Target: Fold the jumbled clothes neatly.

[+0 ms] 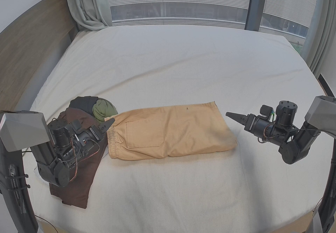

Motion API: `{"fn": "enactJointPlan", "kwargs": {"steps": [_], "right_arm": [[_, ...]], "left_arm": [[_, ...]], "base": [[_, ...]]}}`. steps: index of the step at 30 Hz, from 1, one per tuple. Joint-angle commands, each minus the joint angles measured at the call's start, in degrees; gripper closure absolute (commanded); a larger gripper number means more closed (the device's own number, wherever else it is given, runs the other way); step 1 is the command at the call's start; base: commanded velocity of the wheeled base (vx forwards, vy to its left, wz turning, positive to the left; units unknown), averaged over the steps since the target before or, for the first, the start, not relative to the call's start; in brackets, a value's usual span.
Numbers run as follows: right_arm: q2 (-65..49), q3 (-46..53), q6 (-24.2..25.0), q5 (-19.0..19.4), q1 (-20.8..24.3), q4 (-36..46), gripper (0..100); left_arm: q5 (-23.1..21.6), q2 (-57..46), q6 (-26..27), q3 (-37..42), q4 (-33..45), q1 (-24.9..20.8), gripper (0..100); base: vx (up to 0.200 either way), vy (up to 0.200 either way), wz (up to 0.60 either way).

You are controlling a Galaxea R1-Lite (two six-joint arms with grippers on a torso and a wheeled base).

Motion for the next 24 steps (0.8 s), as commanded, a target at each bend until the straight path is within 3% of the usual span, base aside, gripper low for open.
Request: {"fn": "enactJointPlan", "kwargs": {"steps": [1,12,24], "right_arm": [[-0.5,1.9,0.0,0.1,0.0,0.2,0],[1.3,3.1,-1.0,0.1,0.2,3.2,0],[2.5,3.4,-5.6,0.1,0.2,11.2,0]], "left_arm": [[-0.2,0.4,3.4,1.5,0.1,0.1,0],[-0.1,3.6,10.3,1.7,0.0,0.3,0],[0.0,3.6,10.8,1.6,0.0,0.3,0]], "base": [[0.0,0.0,0.0],[0.0,0.0,0.0],[0.0,0.0,0.0]]}}
